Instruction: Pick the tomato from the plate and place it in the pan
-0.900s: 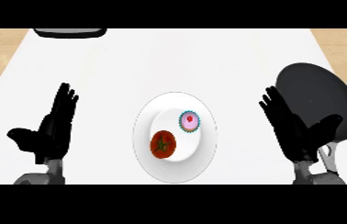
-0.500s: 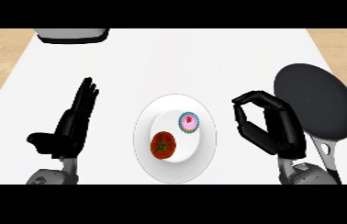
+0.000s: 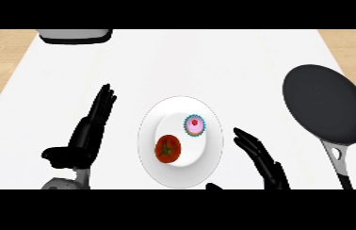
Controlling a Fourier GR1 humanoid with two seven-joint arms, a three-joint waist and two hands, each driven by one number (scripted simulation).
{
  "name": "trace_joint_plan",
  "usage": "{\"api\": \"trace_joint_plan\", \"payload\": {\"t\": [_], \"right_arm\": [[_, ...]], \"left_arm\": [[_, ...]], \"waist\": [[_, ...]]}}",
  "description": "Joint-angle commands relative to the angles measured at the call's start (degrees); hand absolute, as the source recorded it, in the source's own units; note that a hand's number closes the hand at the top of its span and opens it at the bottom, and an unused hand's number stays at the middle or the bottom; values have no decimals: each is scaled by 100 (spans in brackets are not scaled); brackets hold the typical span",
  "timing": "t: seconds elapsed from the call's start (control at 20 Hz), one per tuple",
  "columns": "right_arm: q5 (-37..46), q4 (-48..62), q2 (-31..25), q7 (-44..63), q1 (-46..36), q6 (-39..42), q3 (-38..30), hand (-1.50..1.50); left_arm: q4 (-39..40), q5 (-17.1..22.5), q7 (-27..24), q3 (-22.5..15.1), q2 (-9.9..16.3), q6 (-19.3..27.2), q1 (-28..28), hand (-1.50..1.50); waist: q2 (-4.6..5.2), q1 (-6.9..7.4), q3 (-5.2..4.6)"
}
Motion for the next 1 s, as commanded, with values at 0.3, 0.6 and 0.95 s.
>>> {"api": "trace_joint_plan", "payload": {"t": [0.3, 0.6, 0.95], "right_arm": [[2791, -742, -29, 3029, -306, 1035, 729, -150], [3703, -49, 530, 4632, -1237, 2667, 1039, -150], [4216, 1186, 1479, 5674, -2147, 3952, 1356, -150]], "left_arm": [[-174, -128, 148, -63, -52, -62, -82, 0], [30, -273, 41, -165, -256, 57, -171, 0], [-223, -372, 183, -313, -305, 46, 14, 0]], "waist": [[28, 124, -7], [46, 163, -13], [39, 182, 8]]}}
